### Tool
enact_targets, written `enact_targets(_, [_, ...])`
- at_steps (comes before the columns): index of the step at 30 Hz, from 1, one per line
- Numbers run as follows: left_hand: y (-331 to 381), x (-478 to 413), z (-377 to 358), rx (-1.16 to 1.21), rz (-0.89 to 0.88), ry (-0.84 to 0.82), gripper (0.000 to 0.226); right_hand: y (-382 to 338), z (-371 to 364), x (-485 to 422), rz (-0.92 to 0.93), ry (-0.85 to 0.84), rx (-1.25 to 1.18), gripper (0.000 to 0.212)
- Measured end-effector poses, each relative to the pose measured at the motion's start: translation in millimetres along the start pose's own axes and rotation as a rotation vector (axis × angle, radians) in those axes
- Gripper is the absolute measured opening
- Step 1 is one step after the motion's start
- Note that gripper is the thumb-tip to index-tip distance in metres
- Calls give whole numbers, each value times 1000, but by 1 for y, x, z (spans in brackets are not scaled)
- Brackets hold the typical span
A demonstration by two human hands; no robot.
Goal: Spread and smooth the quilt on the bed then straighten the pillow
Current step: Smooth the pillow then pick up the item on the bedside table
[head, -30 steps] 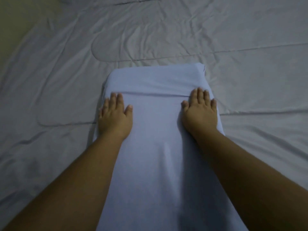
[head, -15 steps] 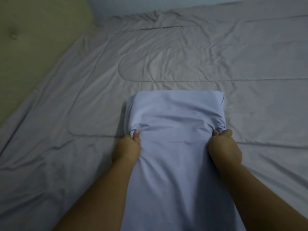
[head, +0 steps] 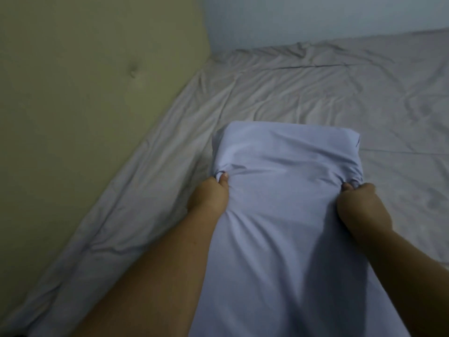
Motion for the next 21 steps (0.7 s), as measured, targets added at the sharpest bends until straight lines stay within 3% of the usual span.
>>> enact_targets(9, [-132, -160, 144, -155, -35, 161, 63, -170, -195, 75, -25, -178, -247, 47])
enact_targets(16, [-122, -244, 241, -326, -171, 345, 61, -265, -283, 97, -36, -233, -452, 52])
enact_targets(21, [-106, -278, 266, -457, -206, 416, 60, -302, -340, 115, 57, -363, -423, 57])
Point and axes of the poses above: each hand's wrist, its own x-axis away from the middle knuckle, its own z-axis out of the back of the hand, y = z × x, the point moved 5 cm from there along -x, towards the middle knuckle, and after that the axes turned 5 degrees about y, right-handed, at the moved point
